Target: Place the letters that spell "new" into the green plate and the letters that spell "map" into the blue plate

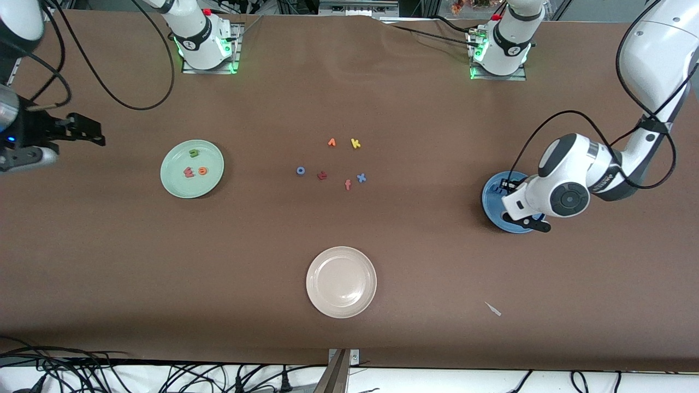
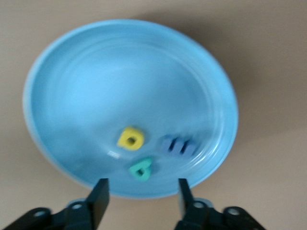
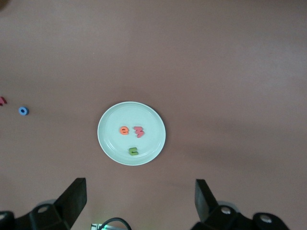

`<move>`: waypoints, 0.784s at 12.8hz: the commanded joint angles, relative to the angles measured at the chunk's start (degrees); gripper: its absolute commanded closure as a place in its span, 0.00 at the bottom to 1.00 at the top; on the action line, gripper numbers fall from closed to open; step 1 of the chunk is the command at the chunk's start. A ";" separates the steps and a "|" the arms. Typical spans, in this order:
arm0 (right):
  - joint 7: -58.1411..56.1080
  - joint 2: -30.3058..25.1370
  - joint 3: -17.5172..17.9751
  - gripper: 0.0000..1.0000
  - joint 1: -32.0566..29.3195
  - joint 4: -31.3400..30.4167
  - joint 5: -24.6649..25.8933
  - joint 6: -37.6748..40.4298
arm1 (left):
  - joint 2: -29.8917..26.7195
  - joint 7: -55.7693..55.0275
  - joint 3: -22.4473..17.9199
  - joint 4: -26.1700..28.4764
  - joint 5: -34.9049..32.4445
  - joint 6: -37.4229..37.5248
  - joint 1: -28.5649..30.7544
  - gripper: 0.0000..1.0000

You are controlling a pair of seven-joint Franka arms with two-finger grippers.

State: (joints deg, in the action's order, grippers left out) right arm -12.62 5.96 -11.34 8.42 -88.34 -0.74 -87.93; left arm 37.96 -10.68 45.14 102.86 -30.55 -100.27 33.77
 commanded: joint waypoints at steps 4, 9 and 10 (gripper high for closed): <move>11.75 -8.59 9.15 0.00 -9.21 -9.30 0.92 -4.27 | -0.26 1.45 0.12 -11.80 3.56 10.53 1.21 0.00; 12.79 -8.95 9.15 0.00 -9.39 -6.23 2.42 -3.66 | -7.58 1.54 -9.82 -11.82 11.17 9.49 -4.26 0.00; 14.36 -8.86 9.15 0.00 -9.39 -6.23 1.81 -3.48 | -12.16 1.45 -21.47 -10.42 19.83 7.04 -11.72 0.00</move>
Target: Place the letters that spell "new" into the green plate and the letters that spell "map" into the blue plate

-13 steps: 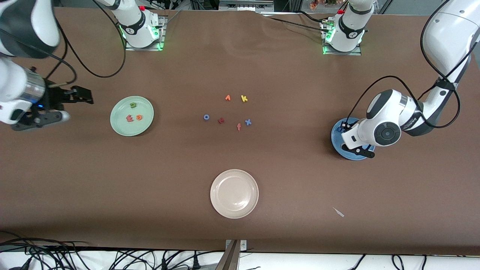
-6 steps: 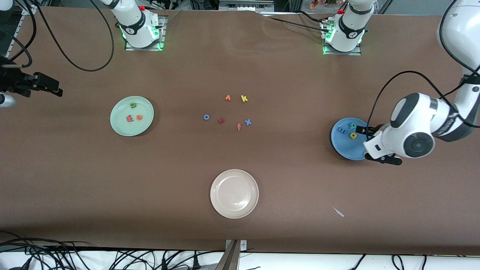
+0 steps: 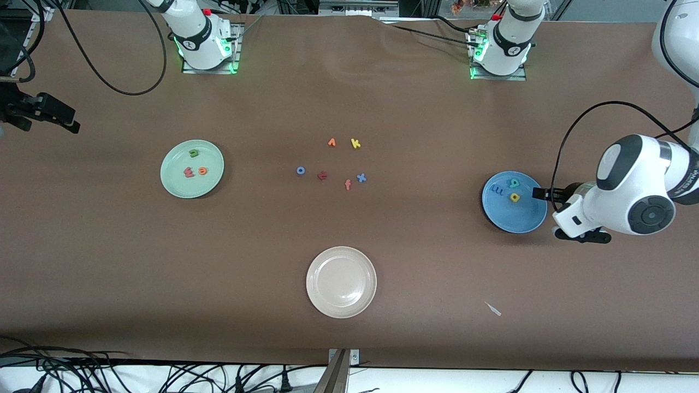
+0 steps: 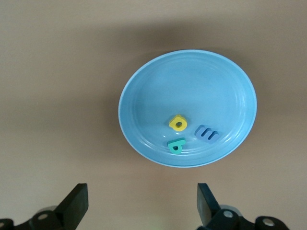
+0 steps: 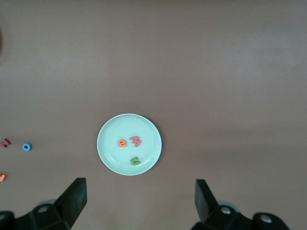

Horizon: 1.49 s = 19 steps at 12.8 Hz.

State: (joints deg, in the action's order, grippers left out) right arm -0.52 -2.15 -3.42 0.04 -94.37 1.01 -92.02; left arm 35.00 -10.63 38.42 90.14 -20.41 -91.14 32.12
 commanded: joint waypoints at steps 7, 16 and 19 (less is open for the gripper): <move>5.53 -0.48 2.63 0.00 -1.01 -0.03 -0.57 0.88 | -29.62 1.23 -43.06 5.39 22.62 -3.96 -32.89 0.00; 5.62 -0.57 2.63 0.00 -0.83 0.06 -0.57 1.84 | -34.39 1.49 -39.92 4.96 19.09 0.35 -33.44 0.00; 5.62 -0.49 2.63 0.00 -0.83 0.06 -0.66 1.84 | -34.47 1.41 -39.73 4.43 19.44 -1.67 -33.35 0.00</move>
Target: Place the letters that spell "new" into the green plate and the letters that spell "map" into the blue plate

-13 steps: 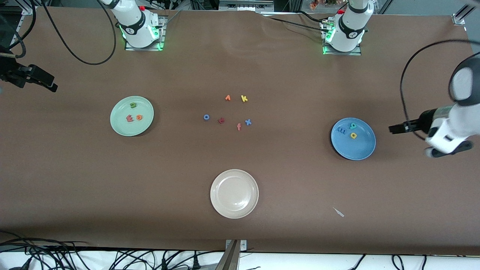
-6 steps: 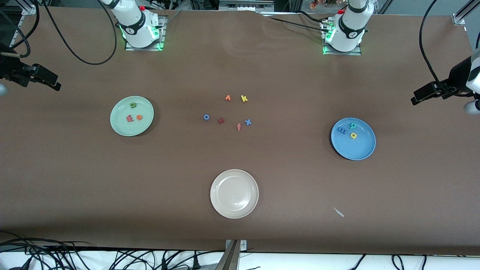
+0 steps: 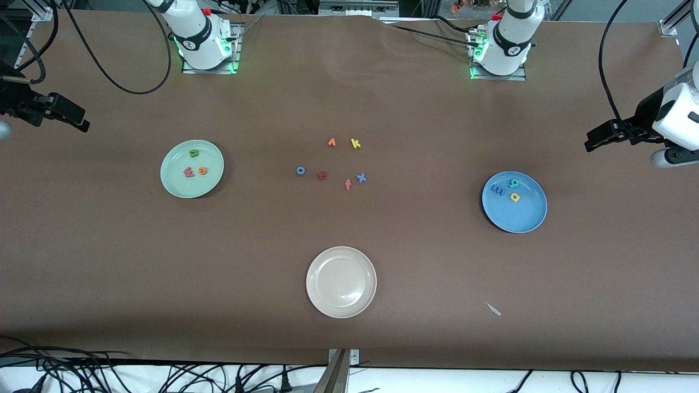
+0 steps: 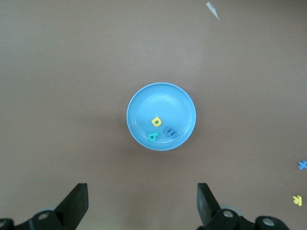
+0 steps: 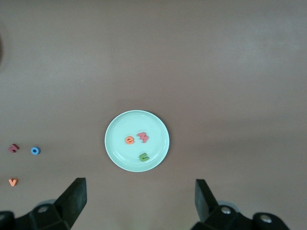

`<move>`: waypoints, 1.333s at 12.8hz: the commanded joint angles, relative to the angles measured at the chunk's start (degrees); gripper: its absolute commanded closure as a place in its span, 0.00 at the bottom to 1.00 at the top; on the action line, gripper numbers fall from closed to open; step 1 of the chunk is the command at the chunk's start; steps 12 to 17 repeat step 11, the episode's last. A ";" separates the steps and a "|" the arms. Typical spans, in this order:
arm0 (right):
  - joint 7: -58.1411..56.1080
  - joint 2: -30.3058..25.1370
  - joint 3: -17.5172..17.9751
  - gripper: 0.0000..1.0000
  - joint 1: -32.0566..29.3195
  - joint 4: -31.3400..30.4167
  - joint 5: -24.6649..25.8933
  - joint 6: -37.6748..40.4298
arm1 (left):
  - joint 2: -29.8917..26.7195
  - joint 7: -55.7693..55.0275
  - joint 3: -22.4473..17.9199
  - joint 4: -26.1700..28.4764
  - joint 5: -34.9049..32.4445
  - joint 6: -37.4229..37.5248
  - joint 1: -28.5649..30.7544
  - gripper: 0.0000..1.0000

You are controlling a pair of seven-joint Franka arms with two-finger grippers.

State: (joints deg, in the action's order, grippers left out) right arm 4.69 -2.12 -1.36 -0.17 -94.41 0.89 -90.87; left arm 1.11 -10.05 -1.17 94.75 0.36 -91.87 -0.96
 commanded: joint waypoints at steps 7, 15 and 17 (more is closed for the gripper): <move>0.41 -0.26 0.30 0.00 -0.71 0.10 -0.45 0.51 | -1.38 0.82 0.12 -0.18 -1.59 -2.96 0.17 0.00; 0.58 -0.43 0.39 0.00 -0.63 0.10 -0.18 0.69 | -1.02 0.82 0.21 0.70 -0.97 -3.67 0.17 0.00; 0.58 -0.43 0.39 0.00 -0.63 0.10 -0.18 0.69 | -1.02 0.82 0.21 0.70 -0.97 -3.67 0.17 0.00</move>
